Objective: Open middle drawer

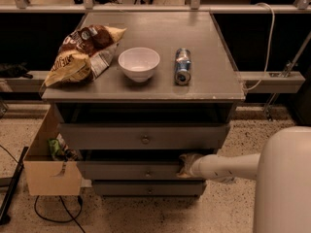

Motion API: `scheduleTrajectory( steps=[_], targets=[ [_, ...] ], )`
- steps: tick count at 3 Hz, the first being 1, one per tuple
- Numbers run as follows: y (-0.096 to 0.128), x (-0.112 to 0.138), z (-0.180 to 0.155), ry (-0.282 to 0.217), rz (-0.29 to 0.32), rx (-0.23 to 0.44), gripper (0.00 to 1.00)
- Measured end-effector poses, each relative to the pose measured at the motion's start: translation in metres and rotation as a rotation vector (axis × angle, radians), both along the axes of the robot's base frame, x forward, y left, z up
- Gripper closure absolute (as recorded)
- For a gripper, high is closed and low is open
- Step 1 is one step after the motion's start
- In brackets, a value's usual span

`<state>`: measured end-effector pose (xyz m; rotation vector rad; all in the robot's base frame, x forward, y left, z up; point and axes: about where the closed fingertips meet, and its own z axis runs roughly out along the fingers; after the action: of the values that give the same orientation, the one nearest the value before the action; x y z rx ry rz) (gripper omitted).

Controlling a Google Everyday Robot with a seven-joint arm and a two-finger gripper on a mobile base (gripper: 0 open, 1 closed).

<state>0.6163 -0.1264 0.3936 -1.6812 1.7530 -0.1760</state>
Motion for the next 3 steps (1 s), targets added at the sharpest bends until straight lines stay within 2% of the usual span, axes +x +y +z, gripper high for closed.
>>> scheduleTrajectory(
  steps=[3],
  targets=[
    [-0.003,-0.01,-0.002,-0.002,-0.004,0.014,1.0]
  ],
)
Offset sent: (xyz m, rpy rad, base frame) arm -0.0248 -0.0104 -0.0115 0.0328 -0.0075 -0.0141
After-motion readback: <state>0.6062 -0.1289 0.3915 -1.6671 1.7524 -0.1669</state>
